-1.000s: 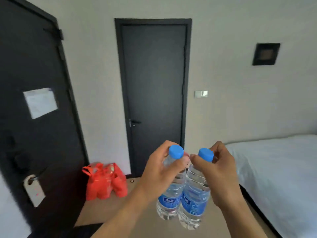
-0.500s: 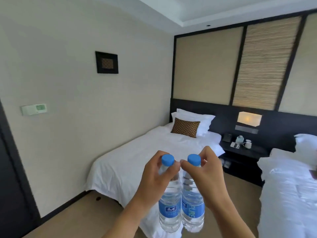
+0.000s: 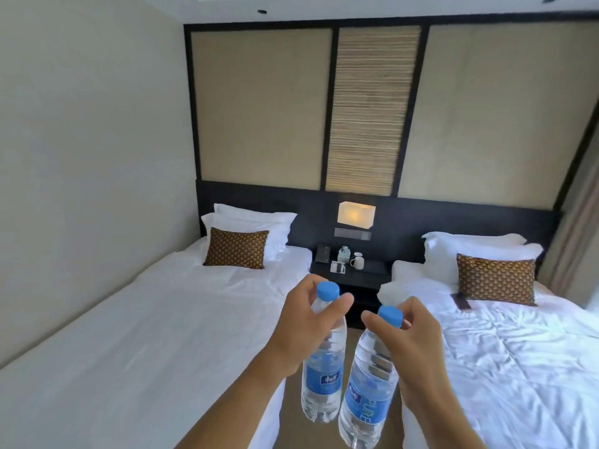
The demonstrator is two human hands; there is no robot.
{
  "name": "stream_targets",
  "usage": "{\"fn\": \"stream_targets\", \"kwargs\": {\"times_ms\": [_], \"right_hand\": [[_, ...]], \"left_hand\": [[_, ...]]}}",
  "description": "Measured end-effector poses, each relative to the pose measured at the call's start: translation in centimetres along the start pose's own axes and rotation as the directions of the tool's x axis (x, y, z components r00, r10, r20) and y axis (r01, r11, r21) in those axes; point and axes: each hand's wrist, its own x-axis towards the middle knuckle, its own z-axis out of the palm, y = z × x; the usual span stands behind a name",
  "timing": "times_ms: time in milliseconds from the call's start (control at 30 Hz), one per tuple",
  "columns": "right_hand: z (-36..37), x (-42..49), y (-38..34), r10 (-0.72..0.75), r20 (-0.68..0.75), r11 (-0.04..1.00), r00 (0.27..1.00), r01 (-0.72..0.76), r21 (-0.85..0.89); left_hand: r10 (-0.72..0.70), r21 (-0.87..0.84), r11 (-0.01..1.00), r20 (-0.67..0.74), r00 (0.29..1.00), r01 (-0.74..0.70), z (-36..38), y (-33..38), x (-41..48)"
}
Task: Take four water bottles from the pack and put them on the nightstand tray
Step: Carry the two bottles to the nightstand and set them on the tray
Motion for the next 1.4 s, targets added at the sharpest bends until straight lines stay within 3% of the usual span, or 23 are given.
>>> {"fn": "stream_targets", "kwargs": {"times_ms": [167,467,867,1400], "right_hand": [[1.4,12.6,4.3,0.024,-0.11,1.0,0.994,-0.025,-0.012],[1.6,37.7,16.8,0.048,-0.149,0.998,0.988,-0.054,-0.032],[4.1,73.0,31.2,0.019,-0.152,0.994,0.988,-0.035,-0.105],[11.4,115.7,55.1,0.059,-0.228,0.983,0.972,-0.097,-0.159]], "left_hand": [[0.008,0.0,1.0,0.072,0.997,-0.008,3.9,-4.4,14.6],[0.002,0.008,1.0,0.177,0.984,-0.004,15.0,-15.2,39.0],[-0.161,-0.162,0.971,0.104,0.981,0.176,24.4,-27.0,73.5],[-0.103,-0.107,0.986,0.19,0.976,0.125,37.4,-47.7,118.9]]}}
